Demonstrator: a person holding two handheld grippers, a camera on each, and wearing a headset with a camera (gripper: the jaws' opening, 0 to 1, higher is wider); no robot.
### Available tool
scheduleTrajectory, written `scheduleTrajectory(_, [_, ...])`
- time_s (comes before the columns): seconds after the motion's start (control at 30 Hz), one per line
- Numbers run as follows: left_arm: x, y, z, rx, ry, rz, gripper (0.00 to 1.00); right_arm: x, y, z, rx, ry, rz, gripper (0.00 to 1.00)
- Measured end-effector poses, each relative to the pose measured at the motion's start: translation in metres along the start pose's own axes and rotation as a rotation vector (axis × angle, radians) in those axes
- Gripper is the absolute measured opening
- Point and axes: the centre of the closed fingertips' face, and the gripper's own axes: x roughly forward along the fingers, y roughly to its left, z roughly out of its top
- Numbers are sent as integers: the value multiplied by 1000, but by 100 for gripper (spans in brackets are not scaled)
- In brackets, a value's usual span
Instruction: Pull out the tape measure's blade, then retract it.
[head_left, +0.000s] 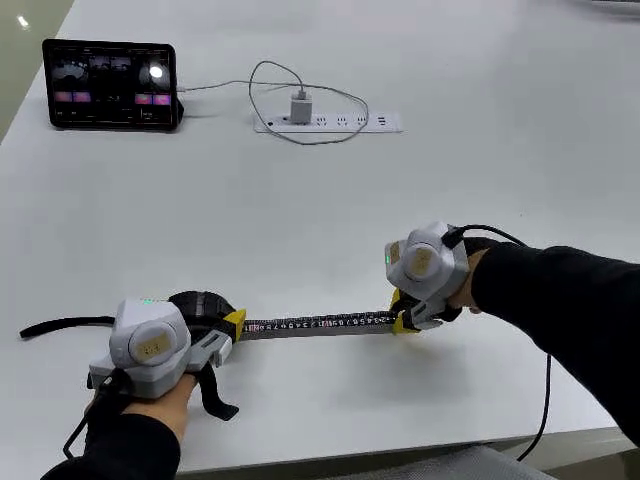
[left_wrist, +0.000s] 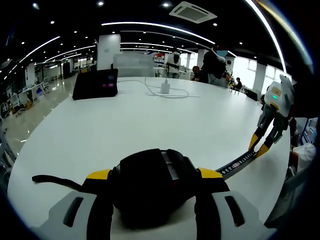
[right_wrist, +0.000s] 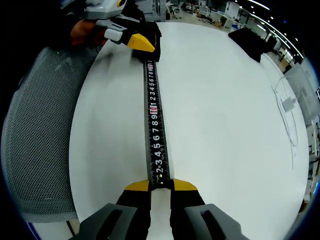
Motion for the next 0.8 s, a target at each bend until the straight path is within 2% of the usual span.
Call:
scheduleTrajectory(0.43, [0, 0, -1, -3, 1, -2, 61, 1, 0, 5, 35, -50, 11, 10])
scheduleTrajectory(0.8, [0, 0, -1, -3, 2, -3, 61, 3, 1, 11, 44, -56, 18, 10])
